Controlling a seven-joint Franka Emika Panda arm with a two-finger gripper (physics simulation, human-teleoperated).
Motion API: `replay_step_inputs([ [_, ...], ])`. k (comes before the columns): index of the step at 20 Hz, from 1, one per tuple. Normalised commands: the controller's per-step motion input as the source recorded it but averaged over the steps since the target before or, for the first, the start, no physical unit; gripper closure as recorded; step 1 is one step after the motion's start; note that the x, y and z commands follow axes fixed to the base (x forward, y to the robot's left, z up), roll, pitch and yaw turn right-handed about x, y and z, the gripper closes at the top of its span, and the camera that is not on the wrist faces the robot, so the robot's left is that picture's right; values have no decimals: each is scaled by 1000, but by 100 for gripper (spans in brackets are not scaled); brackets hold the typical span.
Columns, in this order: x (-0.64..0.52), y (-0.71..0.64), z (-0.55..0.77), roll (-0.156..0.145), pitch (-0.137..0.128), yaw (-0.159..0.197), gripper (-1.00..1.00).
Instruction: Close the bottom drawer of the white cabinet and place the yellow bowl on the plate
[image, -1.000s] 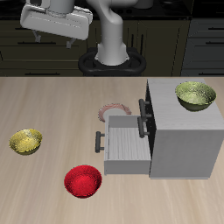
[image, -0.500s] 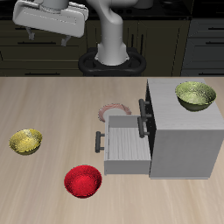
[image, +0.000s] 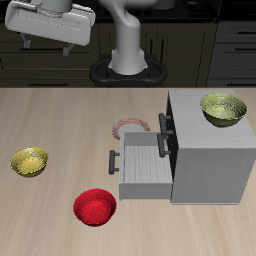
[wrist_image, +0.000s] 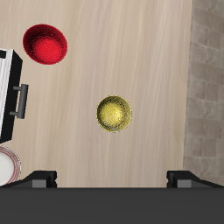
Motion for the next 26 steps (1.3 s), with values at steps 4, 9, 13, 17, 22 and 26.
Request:
replay_step_inputs([
  [4,207,-33,79,6,-9,6,-100],
  [9,158,-48,113,-2,-4,1,-100],
  [13,211,-20,109,3,-6,37,-100],
  [17,234,107,-43,35,13,228,-100],
  [22,136,70,-170,16,9,253,-100],
  [26,64,26,-172,-22,34,257,-100],
])
